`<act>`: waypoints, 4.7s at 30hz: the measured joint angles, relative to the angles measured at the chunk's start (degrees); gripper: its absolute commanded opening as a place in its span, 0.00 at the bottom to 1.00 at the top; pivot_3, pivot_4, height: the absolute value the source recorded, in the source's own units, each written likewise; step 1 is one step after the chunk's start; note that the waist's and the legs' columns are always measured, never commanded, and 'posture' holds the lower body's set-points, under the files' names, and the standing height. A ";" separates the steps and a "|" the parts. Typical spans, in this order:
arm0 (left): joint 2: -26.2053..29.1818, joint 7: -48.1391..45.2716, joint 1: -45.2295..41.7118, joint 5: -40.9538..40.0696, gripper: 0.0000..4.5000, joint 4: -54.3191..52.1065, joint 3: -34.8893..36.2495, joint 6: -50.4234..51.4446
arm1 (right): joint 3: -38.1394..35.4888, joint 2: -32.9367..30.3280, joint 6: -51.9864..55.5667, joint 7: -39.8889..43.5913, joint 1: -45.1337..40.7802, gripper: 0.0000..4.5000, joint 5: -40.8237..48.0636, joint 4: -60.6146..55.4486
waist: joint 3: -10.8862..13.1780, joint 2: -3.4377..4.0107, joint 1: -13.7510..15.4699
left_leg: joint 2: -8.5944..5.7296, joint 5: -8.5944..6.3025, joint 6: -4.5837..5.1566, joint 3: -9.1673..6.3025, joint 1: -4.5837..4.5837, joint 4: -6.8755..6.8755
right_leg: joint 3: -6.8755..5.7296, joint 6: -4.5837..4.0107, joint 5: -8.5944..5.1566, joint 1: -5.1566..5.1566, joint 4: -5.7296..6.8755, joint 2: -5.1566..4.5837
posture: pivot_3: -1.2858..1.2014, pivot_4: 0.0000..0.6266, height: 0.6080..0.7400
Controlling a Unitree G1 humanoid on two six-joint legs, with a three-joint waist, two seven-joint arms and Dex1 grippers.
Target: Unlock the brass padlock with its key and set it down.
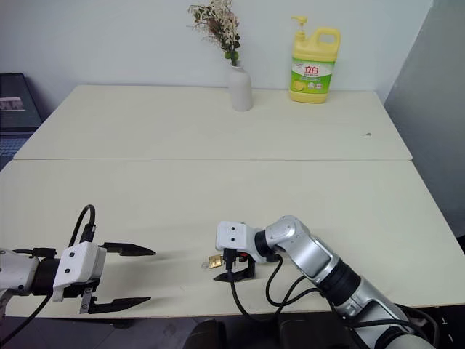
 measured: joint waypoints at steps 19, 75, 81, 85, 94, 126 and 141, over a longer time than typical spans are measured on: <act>-0.21 1.54 -1.64 0.26 1.00 0.01 -1.53 0.70 | 0.25 -0.79 -1.98 -0.03 -0.68 0.21 -1.93 0.09 | 0.00 0.00 0.03 | 0.00 0.00 0.00 -0.03 -0.05 0.01 | -0.02 -0.17 -0.11 -0.19 0.30 0.04 | 0.52 0.24 1.00; -23.15 9.04 -58.08 -11.35 1.00 14.32 -29.36 38.16 | -27.99 -23.14 -61.40 -41.57 20.05 0.21 -33.99 -13.06 | -0.03 -0.11 0.47 | -0.18 0.02 -0.02 -0.19 -0.02 0.12 | 0.05 -0.16 -0.03 0.09 0.29 0.05 | 0.52 0.24 1.00; -23.71 7.03 -58.14 -9.40 0.81 15.77 -30.33 35.91 | -27.03 -21.31 -61.28 -40.23 19.91 0.21 -33.95 -13.13 | -0.03 -0.11 0.47 | -0.18 0.02 -0.02 -0.20 -0.01 0.12 | 0.03 -0.35 0.08 0.10 0.29 0.05 | 0.52 0.24 1.00; -24.01 6.49 -58.26 -8.73 0.53 16.63 -30.35 35.27 | -26.98 -20.92 -61.28 -39.50 19.45 0.21 -33.49 -13.34 | -0.03 -0.11 0.48 | -0.18 0.02 -0.02 -0.22 -0.01 0.12 | 0.01 -0.35 0.08 0.12 0.28 0.05 | 0.52 0.24 1.00; -25.48 5.13 -58.42 -7.65 0.00 17.06 -30.42 34.96 | -26.61 -19.36 -60.83 -37.58 18.38 0.21 -32.85 -14.13 | -0.03 -0.11 0.50 | -0.18 0.02 -0.02 -0.25 0.00 0.13 | -0.01 -0.35 0.08 0.15 0.28 0.05 | 0.52 0.24 1.00; -27.51 4.75 -55.27 6.93 0.00 18.74 -31.35 2.06 | -26.42 -17.95 -56.93 -32.39 18.26 0.21 -27.84 -14.18 | -0.03 -0.11 0.63 | -0.19 0.02 -0.02 -0.26 0.05 0.13 | -0.02 -0.37 0.09 0.21 0.27 0.05 | 0.52 0.24 1.00; -28.79 4.58 -55.64 9.85 0.00 22.20 -31.35 -8.45 | -26.72 -17.93 -56.93 -32.44 18.25 0.21 -27.87 -14.03 | -0.03 -0.11 0.66 | -0.19 0.02 -0.01 -0.26 0.05 0.13 | -0.02 -0.37 0.09 0.22 0.27 0.05 | 0.52 0.24 1.00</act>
